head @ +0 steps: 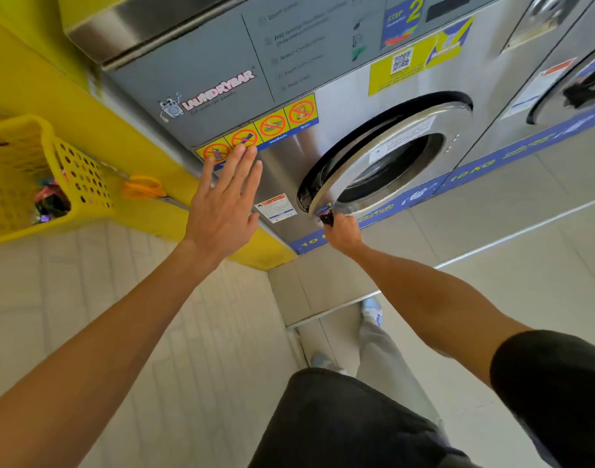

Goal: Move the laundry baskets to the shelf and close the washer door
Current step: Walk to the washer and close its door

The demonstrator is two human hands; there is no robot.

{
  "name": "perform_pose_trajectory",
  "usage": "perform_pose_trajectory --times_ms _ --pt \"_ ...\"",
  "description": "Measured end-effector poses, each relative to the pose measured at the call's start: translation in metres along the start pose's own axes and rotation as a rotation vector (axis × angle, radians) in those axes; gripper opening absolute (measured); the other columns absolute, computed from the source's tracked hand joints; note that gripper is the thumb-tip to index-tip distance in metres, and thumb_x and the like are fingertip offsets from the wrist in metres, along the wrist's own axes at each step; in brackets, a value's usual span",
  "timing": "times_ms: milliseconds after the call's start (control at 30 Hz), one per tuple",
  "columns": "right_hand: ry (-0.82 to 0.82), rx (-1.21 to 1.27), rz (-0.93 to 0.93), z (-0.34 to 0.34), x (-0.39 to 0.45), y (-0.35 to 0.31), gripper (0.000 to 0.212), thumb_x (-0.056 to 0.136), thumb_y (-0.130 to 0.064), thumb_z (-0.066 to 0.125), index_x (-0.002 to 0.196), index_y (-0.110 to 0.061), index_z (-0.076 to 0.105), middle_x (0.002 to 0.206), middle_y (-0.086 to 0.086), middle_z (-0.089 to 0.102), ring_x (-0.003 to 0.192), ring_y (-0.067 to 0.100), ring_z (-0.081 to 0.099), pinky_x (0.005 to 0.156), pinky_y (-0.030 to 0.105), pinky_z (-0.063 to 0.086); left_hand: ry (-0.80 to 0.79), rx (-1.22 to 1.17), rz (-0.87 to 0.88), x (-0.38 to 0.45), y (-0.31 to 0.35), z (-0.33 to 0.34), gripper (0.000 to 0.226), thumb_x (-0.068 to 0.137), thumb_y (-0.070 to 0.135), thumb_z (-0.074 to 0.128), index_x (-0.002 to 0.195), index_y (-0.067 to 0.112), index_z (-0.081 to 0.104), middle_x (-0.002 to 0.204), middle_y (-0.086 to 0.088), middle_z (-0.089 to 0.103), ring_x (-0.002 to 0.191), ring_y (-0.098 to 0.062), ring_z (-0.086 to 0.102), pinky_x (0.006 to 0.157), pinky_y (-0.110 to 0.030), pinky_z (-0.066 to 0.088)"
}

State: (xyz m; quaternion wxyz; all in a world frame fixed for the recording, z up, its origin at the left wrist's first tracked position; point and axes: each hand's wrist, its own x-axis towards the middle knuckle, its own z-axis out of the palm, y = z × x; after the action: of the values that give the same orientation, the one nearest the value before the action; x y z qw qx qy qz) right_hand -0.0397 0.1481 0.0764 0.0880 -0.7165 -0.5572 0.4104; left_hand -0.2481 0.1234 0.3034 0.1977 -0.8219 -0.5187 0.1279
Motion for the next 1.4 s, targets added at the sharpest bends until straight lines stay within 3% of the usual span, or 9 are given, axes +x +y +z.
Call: perform_pose_trajectory --times_ms 100,233,367,567,767,1000,1200,1400 --pt "-0.011 -0.002 -0.007 0.001 -0.019 0.023 0.033 0.095 -0.023 0.050 0.119 -0.002 0.055 0.113 0.027 0.061 0.103 0.047 0.060 0.085 0.049 0.051 0.012 0.010 0.024 -0.001 -0.004 0.006 0.089 0.088 0.043 0.056 0.156 0.005 0.012 0.166 -0.013 0.005 0.154 -0.027 0.000 0.121 -0.057 0.011" --pt "-0.033 -0.026 -0.005 -0.015 -0.058 0.057 0.037 0.096 -0.019 0.049 0.130 -0.006 0.055 0.122 0.026 0.062 0.112 0.044 0.058 0.089 0.040 0.046 0.031 0.000 0.041 -0.002 -0.003 0.010 0.097 0.084 0.047 0.062 0.156 0.004 0.014 0.166 -0.016 0.003 0.154 -0.030 -0.003 0.120 -0.062 0.007" --pt "-0.104 -0.108 0.064 -0.041 -0.086 0.097 0.038 0.092 -0.022 0.053 0.129 -0.018 0.059 0.118 0.016 0.069 0.105 0.037 0.066 0.087 0.034 0.050 0.018 -0.013 0.056 -0.001 -0.003 0.017 0.103 0.083 0.055 0.061 0.156 0.003 0.011 0.165 -0.018 0.002 0.153 -0.032 -0.004 0.120 -0.062 0.003" --pt "-0.129 -0.129 0.108 -0.075 -0.117 0.153 0.036 0.094 -0.017 0.051 0.128 -0.015 0.063 0.112 0.014 0.072 0.101 0.034 0.067 0.092 0.035 0.050 -0.063 0.030 0.019 0.000 0.007 0.014 0.113 0.076 0.072 0.057 0.156 0.004 0.015 0.164 -0.021 0.000 0.152 -0.036 -0.008 0.116 -0.063 -0.001" --pt "-0.093 -0.124 0.084 -0.095 -0.129 0.208 0.038 0.094 -0.006 0.047 0.129 -0.015 0.060 0.117 0.017 0.065 0.105 0.035 0.060 0.094 0.040 0.047 -0.089 -0.001 -0.046 0.002 0.016 0.008 0.105 0.079 0.063 0.062 0.155 0.004 0.019 0.164 -0.021 0.007 0.152 -0.037 -0.002 0.117 -0.062 0.004" --pt "-0.088 -0.208 0.061 -0.136 -0.133 0.284 0.056 0.091 -0.014 0.045 0.145 -0.028 0.044 0.126 0.014 0.057 0.123 0.032 0.047 0.103 0.039 0.041 -0.051 -0.241 -0.216 0.009 0.045 -0.005 0.092 0.084 0.045 0.069 0.153 0.004 0.023 0.164 -0.021 0.012 0.152 -0.037 0.004 0.118 -0.060 0.017" --pt "0.056 -0.200 0.100 -0.171 -0.144 0.309 0.043 0.091 -0.006 0.047 0.131 -0.016 0.057 0.116 0.020 0.061 0.119 0.037 0.050 0.095 0.042 0.045 -0.091 -0.326 -0.301 0.013 0.051 -0.012 0.095 0.085 0.047 0.068 0.154 0.004 0.019 0.164 -0.021 0.012 0.150 -0.042 0.009 0.120 -0.057 0.017" --pt "0.116 -0.210 0.144 -0.186 -0.143 0.320 0.031 0.091 -0.002 0.044 0.114 -0.010 0.062 0.113 0.022 0.064 0.108 0.037 0.057 0.090 0.044 0.047 -0.112 -0.301 -0.274 0.013 0.048 -0.009 0.096 0.085 0.047 0.070 0.154 0.004 0.020 0.164 -0.021 0.009 0.150 -0.043 0.009 0.120 -0.056 0.018"
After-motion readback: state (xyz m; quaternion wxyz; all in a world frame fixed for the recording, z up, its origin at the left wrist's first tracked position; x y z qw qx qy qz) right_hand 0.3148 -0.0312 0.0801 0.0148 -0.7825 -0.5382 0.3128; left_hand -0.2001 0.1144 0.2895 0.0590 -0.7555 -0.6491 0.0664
